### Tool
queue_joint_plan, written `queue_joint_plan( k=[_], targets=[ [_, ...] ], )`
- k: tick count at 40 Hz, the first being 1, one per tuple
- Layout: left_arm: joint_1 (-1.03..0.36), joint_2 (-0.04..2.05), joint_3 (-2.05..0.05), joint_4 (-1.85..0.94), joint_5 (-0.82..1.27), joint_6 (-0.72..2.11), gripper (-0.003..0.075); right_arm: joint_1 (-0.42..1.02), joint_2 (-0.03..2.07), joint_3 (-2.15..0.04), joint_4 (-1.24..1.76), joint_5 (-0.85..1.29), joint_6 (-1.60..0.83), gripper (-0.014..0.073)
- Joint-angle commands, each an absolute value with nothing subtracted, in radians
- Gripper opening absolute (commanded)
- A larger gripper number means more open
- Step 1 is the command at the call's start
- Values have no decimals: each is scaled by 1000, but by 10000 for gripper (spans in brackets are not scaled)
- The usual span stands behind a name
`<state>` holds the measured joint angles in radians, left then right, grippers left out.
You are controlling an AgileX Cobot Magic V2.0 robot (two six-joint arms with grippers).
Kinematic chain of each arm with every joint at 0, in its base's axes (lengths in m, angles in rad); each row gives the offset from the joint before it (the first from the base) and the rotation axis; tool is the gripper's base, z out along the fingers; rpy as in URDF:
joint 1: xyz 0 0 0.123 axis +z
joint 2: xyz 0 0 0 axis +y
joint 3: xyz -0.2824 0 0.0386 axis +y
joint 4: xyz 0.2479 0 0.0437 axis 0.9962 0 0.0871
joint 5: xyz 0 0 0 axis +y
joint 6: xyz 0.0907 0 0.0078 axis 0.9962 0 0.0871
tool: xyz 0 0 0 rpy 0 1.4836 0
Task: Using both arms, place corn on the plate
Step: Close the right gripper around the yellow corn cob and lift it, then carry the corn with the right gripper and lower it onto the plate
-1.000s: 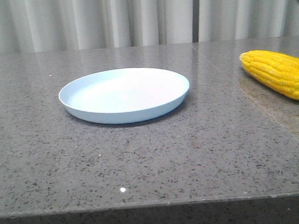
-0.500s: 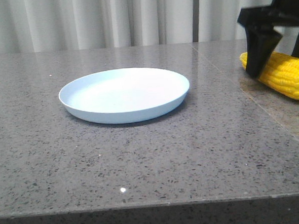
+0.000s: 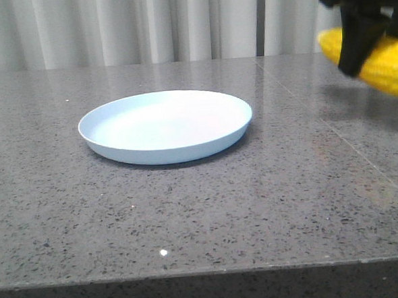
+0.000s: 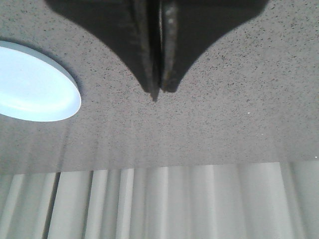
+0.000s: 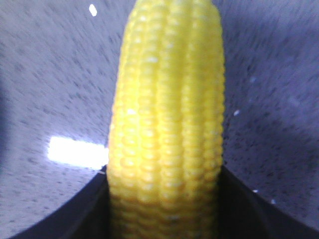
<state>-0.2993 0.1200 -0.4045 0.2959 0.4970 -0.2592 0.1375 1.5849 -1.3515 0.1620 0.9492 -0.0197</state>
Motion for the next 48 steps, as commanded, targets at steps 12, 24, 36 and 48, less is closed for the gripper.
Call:
queue_joint_plan(
  k=[12, 24, 36, 48],
  targets=[
    [-298, 130, -431, 303, 413, -270, -20, 394, 1577, -1598, 22, 1017, 259, 148],
    [-298, 130, -431, 303, 413, -270, -20, 602, 1717, -1624, 12, 914, 474, 150],
    [-298, 130, -431, 303, 413, -270, -20, 628, 1818, -1624, 15, 856, 569, 153],
    [-298, 130, -431, 303, 413, -270, -20, 631, 1827, -1624, 20, 871, 569, 555]
  ],
)
